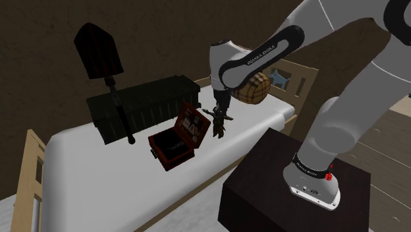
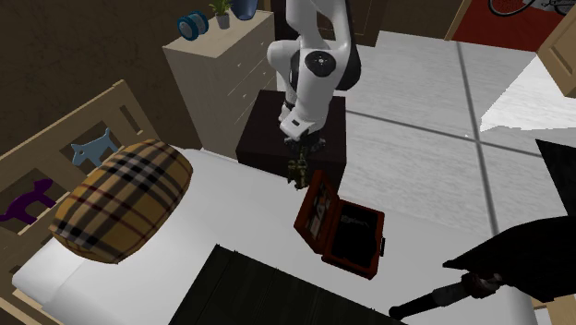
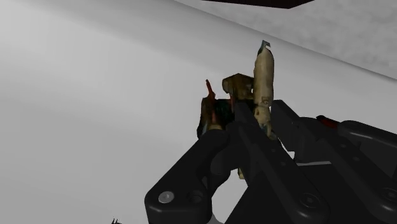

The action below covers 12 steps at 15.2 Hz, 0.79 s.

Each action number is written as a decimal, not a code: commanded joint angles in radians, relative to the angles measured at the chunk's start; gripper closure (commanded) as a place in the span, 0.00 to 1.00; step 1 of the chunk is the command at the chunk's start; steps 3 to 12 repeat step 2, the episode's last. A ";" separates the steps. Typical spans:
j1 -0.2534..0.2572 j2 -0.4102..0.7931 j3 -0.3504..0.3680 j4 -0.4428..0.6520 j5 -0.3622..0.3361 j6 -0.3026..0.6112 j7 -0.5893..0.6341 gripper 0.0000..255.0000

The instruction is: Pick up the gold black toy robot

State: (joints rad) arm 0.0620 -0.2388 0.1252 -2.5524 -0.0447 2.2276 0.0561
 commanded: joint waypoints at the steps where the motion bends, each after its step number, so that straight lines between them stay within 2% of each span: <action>1: 0.001 -0.009 0.000 0.008 0.002 -0.017 -0.001 1.00; 12: 0.001 -0.009 0.000 0.008 0.002 -0.017 -0.001 1.00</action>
